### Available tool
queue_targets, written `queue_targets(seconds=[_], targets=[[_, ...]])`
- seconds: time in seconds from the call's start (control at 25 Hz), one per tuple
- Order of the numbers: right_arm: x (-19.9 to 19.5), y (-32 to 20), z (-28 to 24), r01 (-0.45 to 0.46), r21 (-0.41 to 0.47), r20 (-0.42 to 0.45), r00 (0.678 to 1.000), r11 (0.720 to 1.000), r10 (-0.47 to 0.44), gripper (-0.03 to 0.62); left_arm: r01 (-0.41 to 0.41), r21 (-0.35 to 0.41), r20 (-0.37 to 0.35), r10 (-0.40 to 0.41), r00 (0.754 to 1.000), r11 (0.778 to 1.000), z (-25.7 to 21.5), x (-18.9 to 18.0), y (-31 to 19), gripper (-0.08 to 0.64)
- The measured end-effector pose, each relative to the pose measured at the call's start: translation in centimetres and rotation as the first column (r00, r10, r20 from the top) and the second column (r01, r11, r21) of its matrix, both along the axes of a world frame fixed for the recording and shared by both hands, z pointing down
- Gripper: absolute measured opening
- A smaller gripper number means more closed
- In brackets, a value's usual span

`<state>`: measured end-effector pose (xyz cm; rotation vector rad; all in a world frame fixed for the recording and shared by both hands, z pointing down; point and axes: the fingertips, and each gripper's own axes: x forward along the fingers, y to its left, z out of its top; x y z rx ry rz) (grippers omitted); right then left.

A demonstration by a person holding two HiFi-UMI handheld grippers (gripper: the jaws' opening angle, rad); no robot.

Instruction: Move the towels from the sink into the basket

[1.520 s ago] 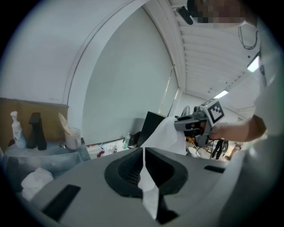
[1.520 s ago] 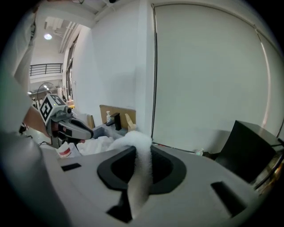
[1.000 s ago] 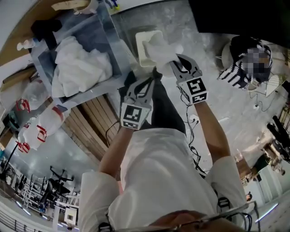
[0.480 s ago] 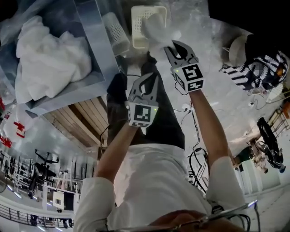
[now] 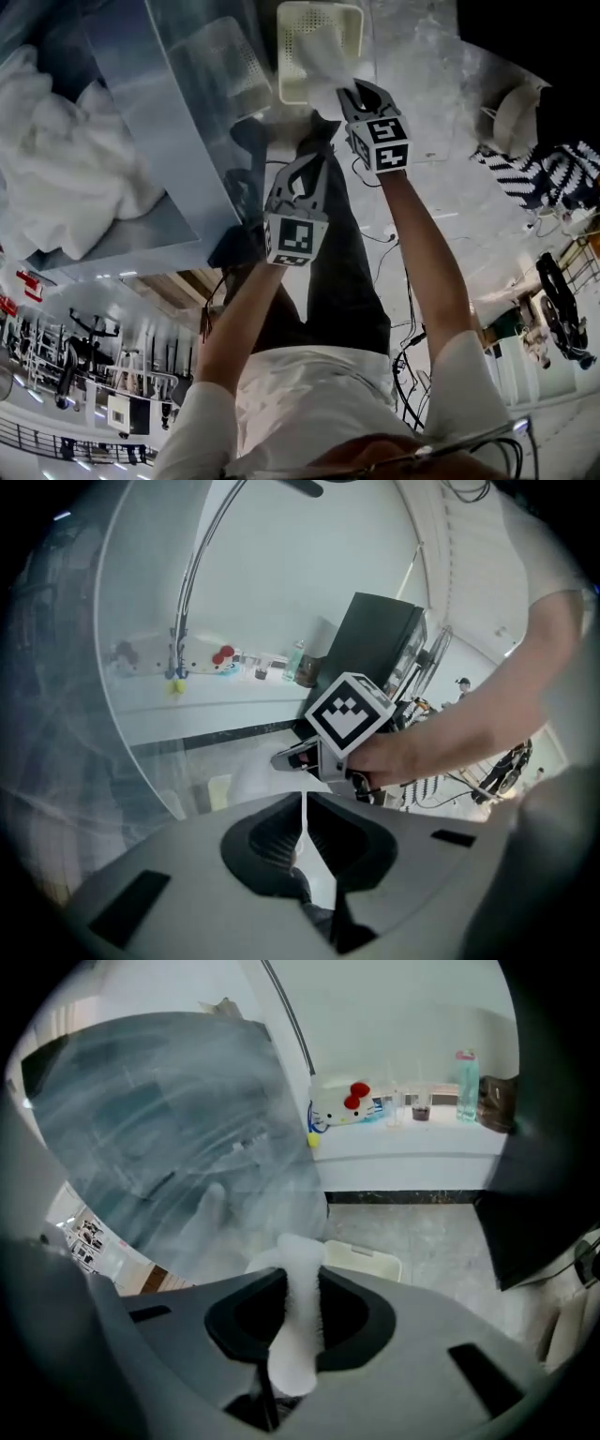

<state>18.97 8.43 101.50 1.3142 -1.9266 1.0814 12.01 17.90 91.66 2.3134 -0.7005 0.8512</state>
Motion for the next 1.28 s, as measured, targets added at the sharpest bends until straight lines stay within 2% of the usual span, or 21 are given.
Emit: queue_targets(seconds=[0.12, 0.2, 0.28, 0.56, 0.96, 1.28], targets=[[0.0, 0.4, 3.8, -0.007, -0.018, -0.017, 1.000, 1.000, 0.006, 0.072, -0.014, -0.017, 0.016, 0.014, 1.000, 1.000, 2.3, -0.1, 0.3, 0.017], [0.2, 0.7, 5.2, -0.004, -0.029, -0.023, 1.000, 1.000, 0.004, 0.146, -0.016, -0.023, 0.027, 0.016, 1.000, 1.000, 3.7, 0.1, 0.5, 0.017], [0.5, 1.1, 5.6, -0.004, -0.028, -0.018, 1.000, 1.000, 0.003, 0.183, -0.016, -0.029, 0.035, 0.017, 0.999, 0.999, 4.7, 0.3, 0.8, 0.018], [1.2, 2.2, 4.0, 0.006, -0.028, -0.009, 1.000, 1.000, -0.007, 0.197, -0.019, -0.038, 0.035, 0.020, 0.999, 0.999, 5.0, 0.6, 0.8, 0.017], [1.9, 1.8, -2.3, 0.005, 0.017, -0.003, 1.000, 1.000, -0.005, 0.185, -0.076, 0.012, 0.034, 0.076, 0.997, 0.997, 0.2, 0.9, 0.0, 0.017], [1.6, 2.0, -12.7, 0.012, 0.066, 0.013, 1.000, 0.998, -0.012, 0.111, -0.133, 0.039, 0.008, 0.132, 0.991, 0.990, -8.7, 0.7, 0.2, 0.017]])
